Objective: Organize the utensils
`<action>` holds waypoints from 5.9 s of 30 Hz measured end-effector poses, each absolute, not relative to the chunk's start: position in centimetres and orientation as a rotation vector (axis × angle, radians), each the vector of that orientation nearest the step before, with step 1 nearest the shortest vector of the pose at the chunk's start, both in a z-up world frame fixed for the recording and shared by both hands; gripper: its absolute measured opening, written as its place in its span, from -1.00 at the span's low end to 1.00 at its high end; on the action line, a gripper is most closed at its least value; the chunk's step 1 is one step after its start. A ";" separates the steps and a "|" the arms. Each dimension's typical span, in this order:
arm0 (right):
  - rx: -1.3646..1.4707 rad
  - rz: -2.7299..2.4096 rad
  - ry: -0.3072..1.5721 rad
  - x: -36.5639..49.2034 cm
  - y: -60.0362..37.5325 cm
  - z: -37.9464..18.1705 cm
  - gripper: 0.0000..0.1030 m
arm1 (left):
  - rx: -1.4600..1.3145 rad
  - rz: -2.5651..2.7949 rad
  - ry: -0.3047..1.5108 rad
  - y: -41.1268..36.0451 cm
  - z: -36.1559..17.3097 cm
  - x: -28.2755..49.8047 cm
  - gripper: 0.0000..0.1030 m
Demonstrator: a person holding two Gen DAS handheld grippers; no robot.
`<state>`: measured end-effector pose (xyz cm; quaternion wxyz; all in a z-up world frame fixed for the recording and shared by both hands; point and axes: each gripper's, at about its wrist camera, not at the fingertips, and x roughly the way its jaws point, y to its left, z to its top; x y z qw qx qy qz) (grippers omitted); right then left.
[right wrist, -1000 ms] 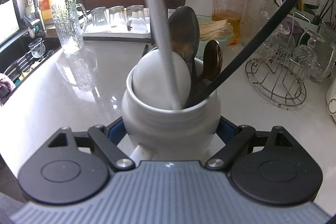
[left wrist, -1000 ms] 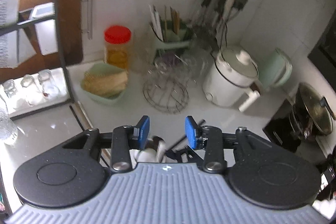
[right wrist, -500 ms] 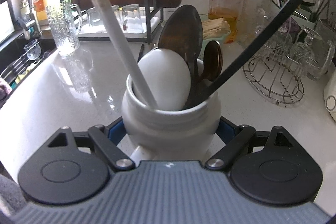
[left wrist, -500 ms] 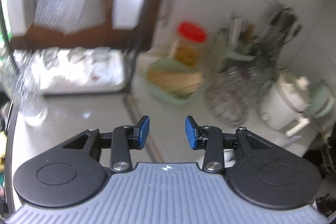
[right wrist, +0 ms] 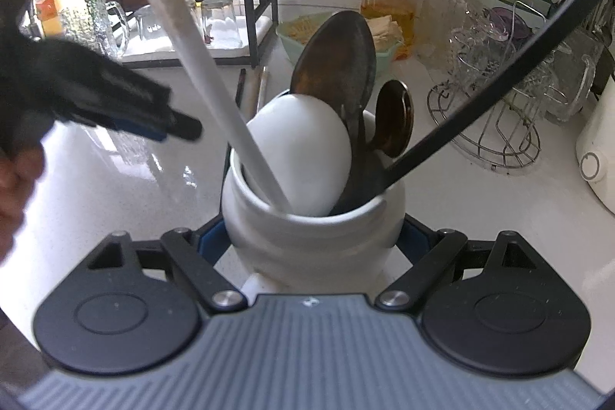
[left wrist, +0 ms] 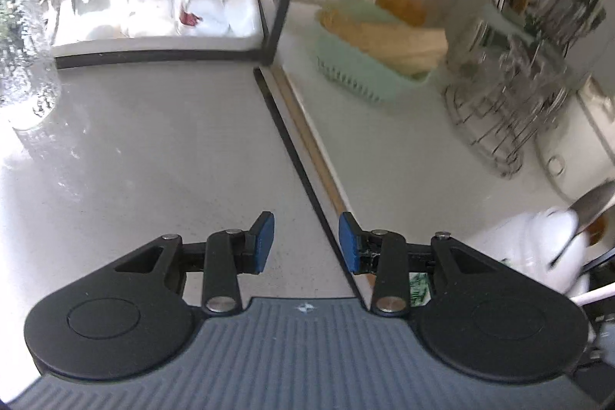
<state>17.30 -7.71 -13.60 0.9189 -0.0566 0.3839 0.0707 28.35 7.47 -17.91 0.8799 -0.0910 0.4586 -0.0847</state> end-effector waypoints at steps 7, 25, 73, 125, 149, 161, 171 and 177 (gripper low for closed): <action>-0.107 0.141 0.788 17.3 -7.9 -13.6 0.77 | -0.032 -0.179 0.922 4.4 -19.6 28.4 -0.20; -0.108 0.148 0.784 17.2 -8.0 -13.7 0.77 | 0.130 -0.133 0.950 2.0 -20.6 28.7 -0.85; -0.090 0.097 0.788 17.0 -7.4 -13.7 0.77 | -0.016 -0.231 0.970 7.6 -18.3 25.7 -0.31; -0.092 0.109 0.836 18.2 -7.3 -13.5 0.76 | 0.138 -0.298 1.181 4.4 -20.5 34.5 -0.87; -0.198 0.350 0.817 20.3 -9.4 -13.6 0.76 | -0.145 -0.138 0.925 5.9 -8.6 24.8 -0.87; -0.210 0.391 0.797 20.2 -9.9 -13.7 0.77 | -0.219 -0.117 0.826 5.2 -4.2 20.0 -0.87; -0.203 0.399 0.782 19.9 -10.0 -13.7 0.77 | -0.210 -0.119 0.775 4.3 -1.9 19.0 -0.88; -0.193 0.393 0.773 19.7 -10.0 -13.8 0.77 | -0.186 -0.134 0.739 4.1 0.4 19.0 -0.87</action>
